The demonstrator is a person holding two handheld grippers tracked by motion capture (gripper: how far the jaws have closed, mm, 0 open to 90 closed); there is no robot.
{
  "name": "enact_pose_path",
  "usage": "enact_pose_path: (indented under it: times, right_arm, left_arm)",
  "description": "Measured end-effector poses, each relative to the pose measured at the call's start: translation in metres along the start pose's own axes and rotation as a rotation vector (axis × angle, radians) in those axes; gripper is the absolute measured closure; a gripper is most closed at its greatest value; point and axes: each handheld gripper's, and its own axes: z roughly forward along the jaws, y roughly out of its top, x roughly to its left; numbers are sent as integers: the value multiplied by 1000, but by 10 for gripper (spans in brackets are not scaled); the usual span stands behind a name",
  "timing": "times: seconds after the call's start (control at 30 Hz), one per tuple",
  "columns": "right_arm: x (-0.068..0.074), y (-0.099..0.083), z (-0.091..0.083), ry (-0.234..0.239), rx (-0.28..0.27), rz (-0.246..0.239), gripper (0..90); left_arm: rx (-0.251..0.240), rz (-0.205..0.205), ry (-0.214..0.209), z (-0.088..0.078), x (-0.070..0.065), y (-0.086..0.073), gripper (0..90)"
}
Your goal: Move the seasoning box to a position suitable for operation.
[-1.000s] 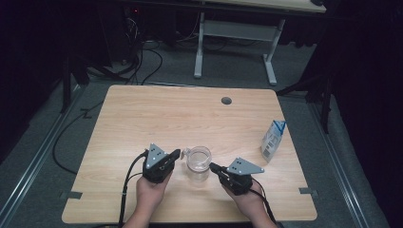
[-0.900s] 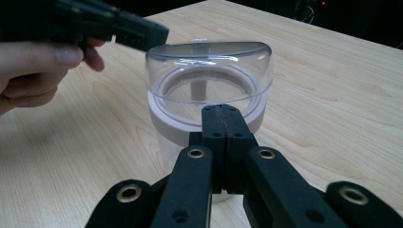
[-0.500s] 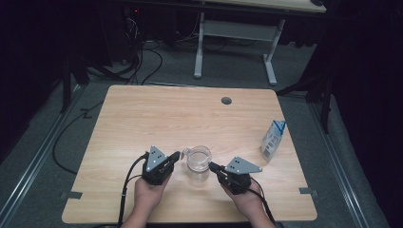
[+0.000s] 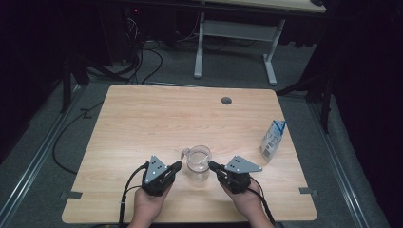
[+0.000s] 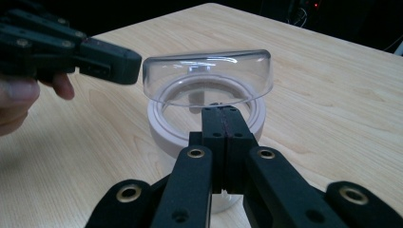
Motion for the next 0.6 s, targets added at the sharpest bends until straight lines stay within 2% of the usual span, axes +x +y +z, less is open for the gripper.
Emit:
enact_pose_path:
  times: [0.2, 0.4, 0.6]
  right_arm:
    - [1, -1, 1, 9, -2, -15, 898]
    - [4, 0, 1, 14, -6, -17, 897]
    - [4, 0, -1, 12, -10, -18, 898]
  left_arm:
    - [-8, -29, -42, 3, -7, -2, 887]
    - [-8, -20, -66, 6, -16, -4, 890]
    - [3, -32, -91, 12, -20, -5, 898]
